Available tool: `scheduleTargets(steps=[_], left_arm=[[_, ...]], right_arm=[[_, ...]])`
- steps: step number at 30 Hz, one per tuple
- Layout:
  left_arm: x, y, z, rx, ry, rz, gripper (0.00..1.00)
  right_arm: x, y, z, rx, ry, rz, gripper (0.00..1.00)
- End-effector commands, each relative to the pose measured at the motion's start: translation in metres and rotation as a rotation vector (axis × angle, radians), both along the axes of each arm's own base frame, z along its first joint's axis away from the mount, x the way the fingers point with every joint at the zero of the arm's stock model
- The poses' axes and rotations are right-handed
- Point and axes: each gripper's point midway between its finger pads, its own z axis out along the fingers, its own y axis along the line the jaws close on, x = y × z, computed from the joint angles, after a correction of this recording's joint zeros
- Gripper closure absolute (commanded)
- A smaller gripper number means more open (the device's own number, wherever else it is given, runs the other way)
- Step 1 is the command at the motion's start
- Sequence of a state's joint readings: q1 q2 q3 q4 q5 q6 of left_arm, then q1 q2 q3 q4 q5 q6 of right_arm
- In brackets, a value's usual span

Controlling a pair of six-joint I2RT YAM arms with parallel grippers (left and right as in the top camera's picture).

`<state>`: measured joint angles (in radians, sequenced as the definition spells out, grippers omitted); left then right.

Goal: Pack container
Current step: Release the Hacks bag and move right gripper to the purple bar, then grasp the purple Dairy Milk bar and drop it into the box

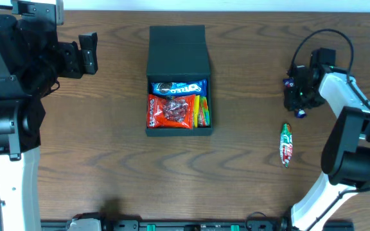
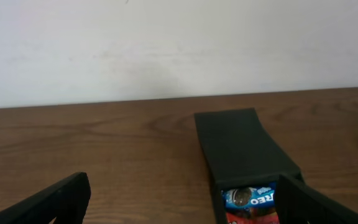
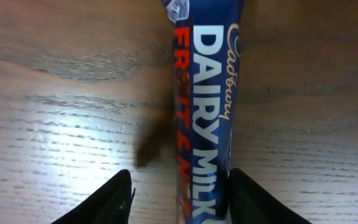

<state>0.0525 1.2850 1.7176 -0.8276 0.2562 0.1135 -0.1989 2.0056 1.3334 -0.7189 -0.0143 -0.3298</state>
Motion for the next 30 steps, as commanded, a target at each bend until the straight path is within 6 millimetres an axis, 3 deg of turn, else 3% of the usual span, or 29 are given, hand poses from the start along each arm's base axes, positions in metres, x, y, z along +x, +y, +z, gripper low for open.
scheduleTargets(steps=[1, 8, 14, 19, 24, 27, 30], left_arm=[[0.001, 0.001, 0.008, 0.017, -0.024, -0.009, 0.05], [0.001, 0.001, 0.008, 0.017, -0.025, -0.009, 0.05], [0.002, 0.001, 0.011, 0.018, -0.037, -0.009, 0.05], [0.003, 0.001, 0.012, 0.018, -0.04, -0.009, 0.05], [0.003, 0.001, 0.012, 0.018, -0.04, -0.008, 0.05], [0.003, 0.002, 0.011, 0.02, -0.039, -0.006, 0.05], [0.003, 0.002, 0.011, 0.02, -0.039, -0.006, 0.05]], right_arm=[[-0.003, -0.002, -0.006, -0.012, 0.014, -0.023, 0.53], [-0.01, -0.001, -0.024, 0.009, 0.059, -0.071, 0.71], [-0.007, 0.002, -0.023, 0.032, 0.049, -0.117, 0.88], [0.002, 0.024, -0.014, 0.111, 0.034, -0.086, 0.94], [0.032, 0.062, 0.022, 0.181, -0.021, -0.034, 0.96], [0.054, 0.115, 0.063, 0.275, -0.07, 0.05, 0.96], [0.061, 0.165, 0.094, 0.325, -0.089, 0.105, 0.96]])
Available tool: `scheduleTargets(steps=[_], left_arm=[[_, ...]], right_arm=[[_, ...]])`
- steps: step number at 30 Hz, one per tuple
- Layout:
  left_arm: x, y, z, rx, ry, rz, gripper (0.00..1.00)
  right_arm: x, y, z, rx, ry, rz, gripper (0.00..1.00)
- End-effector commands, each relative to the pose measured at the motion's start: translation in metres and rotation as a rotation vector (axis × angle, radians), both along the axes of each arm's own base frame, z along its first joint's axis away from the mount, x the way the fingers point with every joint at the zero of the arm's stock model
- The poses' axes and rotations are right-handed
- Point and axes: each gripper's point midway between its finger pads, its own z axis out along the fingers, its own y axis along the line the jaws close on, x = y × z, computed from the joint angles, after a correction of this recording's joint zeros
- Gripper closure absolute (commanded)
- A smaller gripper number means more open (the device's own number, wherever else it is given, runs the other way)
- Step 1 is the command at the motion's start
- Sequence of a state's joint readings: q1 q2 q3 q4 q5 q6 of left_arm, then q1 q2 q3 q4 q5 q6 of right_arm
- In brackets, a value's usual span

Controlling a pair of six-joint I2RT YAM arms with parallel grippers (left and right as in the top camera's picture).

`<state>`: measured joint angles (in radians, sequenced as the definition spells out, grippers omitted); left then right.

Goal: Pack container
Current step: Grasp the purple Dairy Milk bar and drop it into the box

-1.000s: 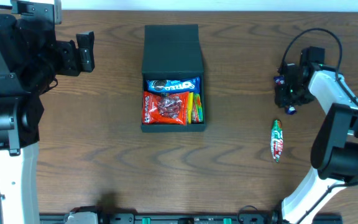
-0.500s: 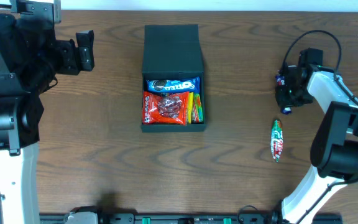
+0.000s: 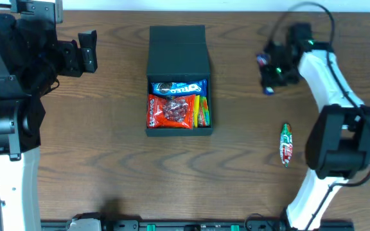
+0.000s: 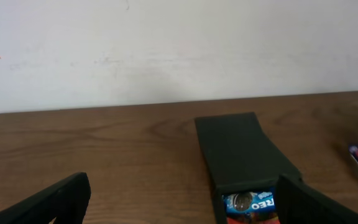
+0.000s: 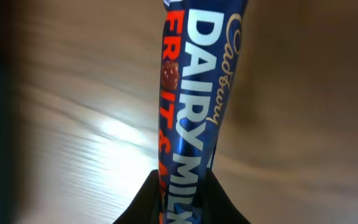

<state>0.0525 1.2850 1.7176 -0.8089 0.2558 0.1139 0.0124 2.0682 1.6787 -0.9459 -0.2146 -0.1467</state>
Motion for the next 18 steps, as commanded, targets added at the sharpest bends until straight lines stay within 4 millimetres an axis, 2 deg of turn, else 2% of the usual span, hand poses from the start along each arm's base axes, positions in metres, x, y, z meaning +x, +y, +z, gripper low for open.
scheduleTargets(steps=[1, 2, 3, 5, 7, 9, 12, 18], left_arm=[[0.0, 0.002, 0.007, 0.018, -0.021, -0.006, 0.05], [0.0, 0.002, 0.007, 0.018, -0.021, -0.006, 0.05], [0.0, 0.002, 0.007, 0.018, -0.021, -0.006, 0.05], [0.0, 0.002, 0.007, 0.018, -0.02, -0.006, 0.05], [0.0, 0.002, 0.007, 0.018, -0.02, -0.006, 0.05], [0.0, 0.002, 0.007, 0.018, -0.02, -0.006, 0.05], [0.0, 0.002, 0.007, 0.019, -0.02, -0.006, 0.05], [0.001, 0.003, 0.007, 0.022, -0.02, 0.001, 0.05]], right_arm=[[0.005, 0.062, 0.035, 0.107, -0.03, 0.036, 0.95], [0.002, 0.079, 0.041, 0.119, -0.023, 0.047, 0.95], [-0.006, 0.104, 0.048, 0.153, -0.006, 0.071, 0.95], [-0.022, 0.141, 0.052, 0.198, 0.04, 0.09, 0.93], [-0.039, 0.162, 0.049, 0.194, 0.095, 0.066, 0.92], [-0.051, 0.17, 0.043, 0.142, 0.132, 0.022, 0.94], [-0.067, 0.169, 0.035, 0.044, 0.181, -0.073, 0.96], [-0.087, 0.181, 0.033, 0.026, 0.237, -0.115, 0.96]])
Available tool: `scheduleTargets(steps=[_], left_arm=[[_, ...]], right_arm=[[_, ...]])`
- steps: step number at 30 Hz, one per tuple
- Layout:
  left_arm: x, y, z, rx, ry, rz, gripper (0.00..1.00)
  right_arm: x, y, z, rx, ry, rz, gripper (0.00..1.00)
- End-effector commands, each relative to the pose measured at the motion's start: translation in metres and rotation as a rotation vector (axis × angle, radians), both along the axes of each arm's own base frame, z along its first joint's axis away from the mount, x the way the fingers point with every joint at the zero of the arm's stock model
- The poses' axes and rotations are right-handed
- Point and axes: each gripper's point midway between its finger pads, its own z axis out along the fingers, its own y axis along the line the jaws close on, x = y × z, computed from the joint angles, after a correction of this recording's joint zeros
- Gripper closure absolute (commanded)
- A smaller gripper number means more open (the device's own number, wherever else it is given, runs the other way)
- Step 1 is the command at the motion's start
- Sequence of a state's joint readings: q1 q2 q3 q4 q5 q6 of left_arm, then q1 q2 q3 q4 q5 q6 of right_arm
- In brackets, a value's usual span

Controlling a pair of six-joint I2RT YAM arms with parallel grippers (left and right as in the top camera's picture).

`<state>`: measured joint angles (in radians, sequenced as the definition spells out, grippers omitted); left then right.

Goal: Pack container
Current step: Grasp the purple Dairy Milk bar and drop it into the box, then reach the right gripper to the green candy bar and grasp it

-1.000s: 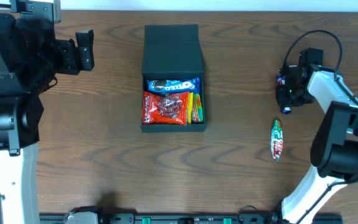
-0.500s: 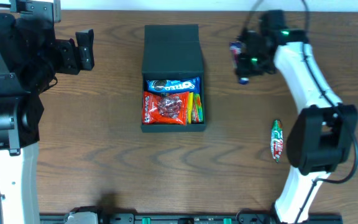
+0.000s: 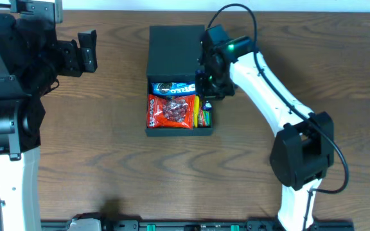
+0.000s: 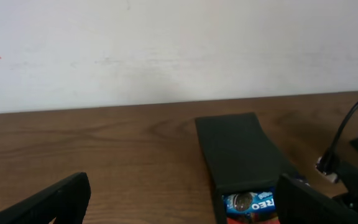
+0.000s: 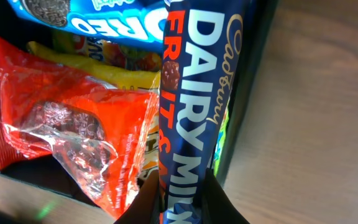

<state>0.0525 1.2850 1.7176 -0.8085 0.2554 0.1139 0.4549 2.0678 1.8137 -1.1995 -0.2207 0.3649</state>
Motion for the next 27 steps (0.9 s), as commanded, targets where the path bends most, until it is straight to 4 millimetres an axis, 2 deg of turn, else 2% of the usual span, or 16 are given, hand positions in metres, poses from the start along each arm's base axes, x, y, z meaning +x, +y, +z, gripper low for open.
scheduleTargets(steps=[1, 2, 5, 7, 10, 12, 14, 16, 17, 20, 22, 27], left_arm=[[0.001, 0.003, 0.007, 0.022, -0.02, 0.0, 0.05], [0.001, 0.003, 0.007, 0.023, -0.02, 0.0, 0.05], [0.0, 0.003, 0.006, 0.041, -0.019, -0.009, 0.05], [0.0, 0.003, 0.006, 0.041, -0.019, -0.009, 0.05], [0.0, 0.003, 0.006, 0.041, -0.019, -0.009, 0.05], [0.0, 0.003, 0.006, 0.042, -0.019, -0.01, 0.05], [0.0, 0.003, 0.006, 0.042, -0.019, -0.01, 0.05], [0.0, 0.003, 0.006, 0.045, -0.02, -0.011, 0.05], [0.0, 0.003, 0.006, 0.045, -0.02, -0.011, 0.05], [0.0, 0.003, 0.006, 0.045, -0.02, -0.011, 0.05], [0.0, 0.003, 0.006, 0.045, -0.02, -0.011, 0.05], [0.0, 0.003, 0.006, 0.044, -0.019, -0.011, 0.05]], right_arm=[[-0.006, 0.005, 0.003, -0.024, 0.008, -0.052, 0.96], [-0.009, 0.006, 0.003, -0.032, 0.016, -0.051, 0.92], [-0.016, 0.007, 0.002, -0.049, 0.035, -0.057, 0.55], [-0.017, 0.006, 0.002, -0.051, 0.039, -0.057, 0.42], [-0.015, -0.001, 0.007, -0.059, 0.043, -0.083, 0.43], [-0.01, -0.014, 0.015, -0.096, 0.022, -0.103, 0.44], [-0.003, -0.035, 0.029, -0.171, -0.024, -0.131, 0.43], [0.003, -0.07, 0.046, -0.302, -0.09, -0.167, 0.39], [0.004, -0.092, 0.054, -0.384, -0.113, -0.187, 0.33], [-0.007, -0.147, 0.06, -0.58, -0.075, -0.216, 0.29], [-0.019, -0.174, 0.045, -0.627, 0.01, -0.213, 0.28], [-0.048, -0.217, -0.001, -0.621, 0.194, -0.22, 0.27]])
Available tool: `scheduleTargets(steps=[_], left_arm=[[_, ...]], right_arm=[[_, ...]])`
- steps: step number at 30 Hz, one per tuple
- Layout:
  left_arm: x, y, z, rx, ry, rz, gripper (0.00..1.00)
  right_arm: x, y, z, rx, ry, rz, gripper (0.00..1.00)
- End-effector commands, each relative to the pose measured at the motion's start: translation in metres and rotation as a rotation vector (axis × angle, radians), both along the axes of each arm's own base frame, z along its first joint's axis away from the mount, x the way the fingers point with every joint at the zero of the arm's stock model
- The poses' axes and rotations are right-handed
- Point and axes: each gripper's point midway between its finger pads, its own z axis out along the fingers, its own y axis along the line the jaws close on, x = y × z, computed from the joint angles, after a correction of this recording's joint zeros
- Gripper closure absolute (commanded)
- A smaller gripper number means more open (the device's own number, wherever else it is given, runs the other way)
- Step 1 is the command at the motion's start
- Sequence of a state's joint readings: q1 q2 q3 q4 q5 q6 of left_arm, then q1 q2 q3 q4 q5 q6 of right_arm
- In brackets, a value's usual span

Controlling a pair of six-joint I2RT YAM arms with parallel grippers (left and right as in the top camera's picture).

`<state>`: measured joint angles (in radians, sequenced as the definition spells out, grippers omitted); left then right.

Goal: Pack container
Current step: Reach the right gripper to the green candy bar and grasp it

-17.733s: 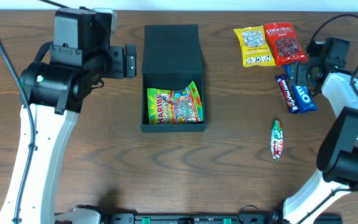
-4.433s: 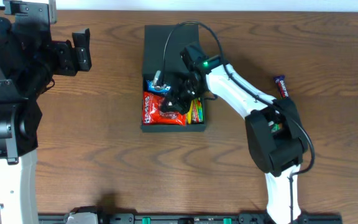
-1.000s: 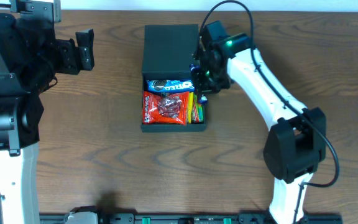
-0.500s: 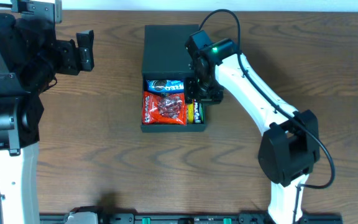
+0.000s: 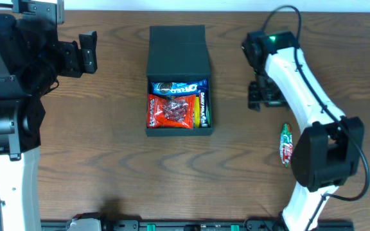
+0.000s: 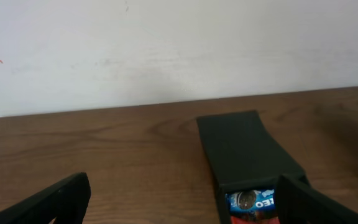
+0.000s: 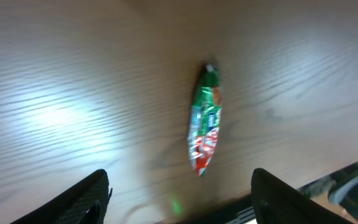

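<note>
The black box (image 5: 178, 51) stands at the table's middle with its lid folded back. Inside lie an Oreo pack (image 5: 175, 87), a red snack bag (image 5: 170, 111), a yellow-green pack and the blue Dairy Milk bar (image 5: 203, 106) along the right wall. A green and red candy bar (image 5: 286, 144) lies on the wood to the right, seen also in the right wrist view as the candy bar (image 7: 205, 120). My right gripper (image 5: 260, 96) is open and empty between box and candy. My left gripper (image 5: 85, 52) is open at the far left, facing the box (image 6: 244, 148).
The wooden table top (image 5: 108, 160) runs to a white wall (image 6: 166, 43) behind the box. A dark rail (image 5: 191, 225) lines the front edge. My right arm (image 5: 300, 70) arches over the right side of the table.
My right gripper has let go of the Dairy Milk bar, which now lies in the box along its right wall. The gripper is open and has moved right of the box.
My right gripper stood open around the Dairy Milk bar lying on the table at the right. Then it was shut on the bar and held it up, then over the box's right side. Now the bar rests in the box and the gripper is empty. The left arm stayed still.
</note>
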<state>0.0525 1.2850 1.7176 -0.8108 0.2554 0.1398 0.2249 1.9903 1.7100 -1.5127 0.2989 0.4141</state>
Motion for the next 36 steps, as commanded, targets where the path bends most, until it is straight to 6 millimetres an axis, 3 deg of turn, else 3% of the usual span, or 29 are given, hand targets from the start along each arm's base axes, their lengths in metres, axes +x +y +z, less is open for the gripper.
scheduleTargets(steps=[1, 6, 12, 25, 27, 31, 36], left_arm=[[0.0, 0.003, 0.007, 0.022, -0.018, 0.0, 0.05], [0.0, 0.003, 0.007, 0.022, -0.018, 0.0, 0.05], [0.002, 0.003, 0.005, 0.021, -0.012, 0.0, 0.05], [0.004, 0.003, 0.003, 0.02, -0.008, 0.0, 0.05], [0.004, 0.003, 0.003, 0.02, -0.008, 0.0, 0.05], [0.004, 0.003, 0.003, 0.02, -0.008, 0.0, 0.05], [0.004, 0.003, 0.003, 0.021, -0.008, 0.0, 0.05]], right_arm=[[-0.017, -0.026, -0.021, 0.025, 0.086, -0.011, 0.27], [-0.035, -0.037, -0.054, 0.181, 0.13, -0.067, 0.28], [-0.041, -0.037, -0.083, 0.286, 0.127, -0.051, 0.31], [-0.041, -0.052, -0.108, 0.299, 0.086, -0.044, 0.41], [-0.041, -0.052, -0.108, 0.298, 0.083, -0.044, 0.48], [-0.039, -0.053, -0.109, 0.297, 0.076, -0.043, 0.74], [-0.038, -0.054, -0.109, 0.289, 0.073, -0.042, 0.84]])
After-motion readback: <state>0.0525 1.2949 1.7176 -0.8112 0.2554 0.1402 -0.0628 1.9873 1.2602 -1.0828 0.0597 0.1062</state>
